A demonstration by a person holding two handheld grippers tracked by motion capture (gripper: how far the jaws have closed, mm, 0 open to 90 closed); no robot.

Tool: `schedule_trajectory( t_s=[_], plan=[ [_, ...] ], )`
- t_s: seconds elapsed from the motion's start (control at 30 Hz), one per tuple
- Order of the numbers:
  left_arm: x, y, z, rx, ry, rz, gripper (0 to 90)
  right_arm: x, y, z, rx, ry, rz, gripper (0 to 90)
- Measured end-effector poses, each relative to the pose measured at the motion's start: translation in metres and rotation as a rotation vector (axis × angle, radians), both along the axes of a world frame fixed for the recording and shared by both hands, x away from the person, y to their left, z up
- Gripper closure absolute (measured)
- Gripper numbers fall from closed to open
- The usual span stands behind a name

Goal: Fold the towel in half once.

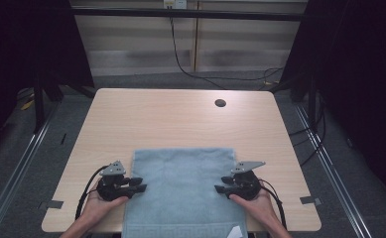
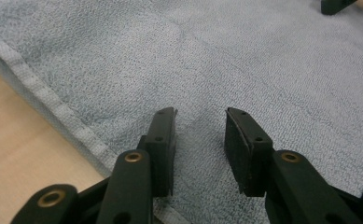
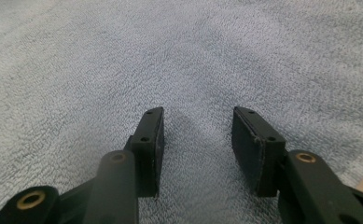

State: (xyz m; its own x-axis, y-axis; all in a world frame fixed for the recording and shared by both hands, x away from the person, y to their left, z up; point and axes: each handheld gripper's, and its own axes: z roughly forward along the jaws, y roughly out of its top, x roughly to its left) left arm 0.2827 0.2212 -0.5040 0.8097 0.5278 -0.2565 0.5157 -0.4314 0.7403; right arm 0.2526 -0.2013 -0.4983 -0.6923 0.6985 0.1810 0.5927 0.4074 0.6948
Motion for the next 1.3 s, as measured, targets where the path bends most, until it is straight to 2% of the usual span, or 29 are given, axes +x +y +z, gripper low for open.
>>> schedule_trajectory(
  t_s=[0.13, 0.2, 0.27, 0.33, 0.4, 0.5, 0.53, 0.57, 0.63, 0.7, 0.73, 0.8, 0.87, 0.93, 1.03, 1.1, 1.17, 1.23, 1.3],
  plan=[
    [-0.012, 0.003, 0.002, 0.008, 0.014, -0.024, 62.6, -0.013, 0.000, 0.001, 0.012, 0.020, 0.013, 54.6],
    [-0.017, 0.003, 0.004, 0.020, 0.012, -0.052, 61.9, -0.019, 0.001, 0.002, 0.012, 0.031, 0.021, 53.9],
    [-0.018, 0.003, 0.008, 0.005, 0.009, -0.057, 59.3, -0.021, 0.000, 0.005, 0.018, 0.033, 0.030, 52.3],
    [-0.012, 0.004, 0.014, -0.020, -0.011, -0.047, 59.0, -0.018, -0.004, 0.010, 0.041, 0.019, 0.014, 51.5],
    [-0.001, 0.006, 0.021, -0.044, -0.031, -0.024, 58.2, -0.011, -0.010, 0.018, 0.049, -0.022, 0.000, 51.5],
    [0.024, 0.009, 0.028, -0.029, -0.057, 0.034, 57.6, 0.010, -0.021, 0.028, 0.052, -0.067, -0.045, 51.7],
    [0.033, 0.010, 0.029, -0.039, -0.066, 0.065, 57.5, 0.019, -0.025, 0.029, 0.054, -0.077, -0.062, 51.7],
    [0.043, 0.011, 0.030, -0.047, -0.053, 0.081, 56.9, 0.028, -0.028, 0.030, 0.062, -0.084, -0.075, 51.6],
    [0.059, 0.012, 0.033, -0.046, -0.062, 0.099, 54.8, 0.046, -0.033, 0.030, 0.067, -0.091, -0.095, 51.5],
    [0.073, 0.013, 0.033, -0.070, -0.053, 0.133, 52.6, 0.063, -0.034, 0.028, 0.055, -0.080, -0.101, 50.3],
    [0.078, 0.013, 0.033, -0.064, -0.056, 0.144, 50.6, 0.069, -0.034, 0.027, 0.042, -0.082, -0.110, 49.9],
    [0.084, 0.013, 0.027, -0.059, -0.064, 0.166, 48.3, 0.083, -0.034, 0.021, 0.044, -0.063, -0.118, 48.2],
    [0.090, 0.015, 0.018, -0.052, -0.033, 0.183, 45.0, 0.092, -0.033, 0.014, 0.027, -0.055, -0.127, 46.8],
    [0.093, 0.018, 0.013, -0.034, -0.025, 0.188, 44.4, 0.098, -0.033, 0.006, 0.036, -0.044, -0.129, 46.1],
    [0.097, 0.023, 0.007, -0.045, -0.013, 0.204, 42.6, 0.100, -0.034, -0.001, 0.029, -0.030, -0.121, 45.7],
    [0.098, 0.023, 0.003, -0.033, -0.001, 0.190, 42.9, 0.101, -0.034, -0.004, 0.023, -0.026, -0.125, 46.6],
    [0.098, 0.024, 0.000, -0.031, -0.012, 0.174, 44.5, 0.100, -0.034, -0.007, 0.022, -0.013, -0.118, 48.3],
    [0.097, 0.024, -0.003, -0.040, -0.004, 0.158, 49.1, 0.098, -0.034, -0.008, 0.021, -0.020, -0.114, 53.5],
    [0.096, 0.021, -0.007, -0.027, 0.000, 0.135, 53.4, 0.096, -0.033, -0.007, 0.012, -0.016, -0.107, 59.5]
  ],
)
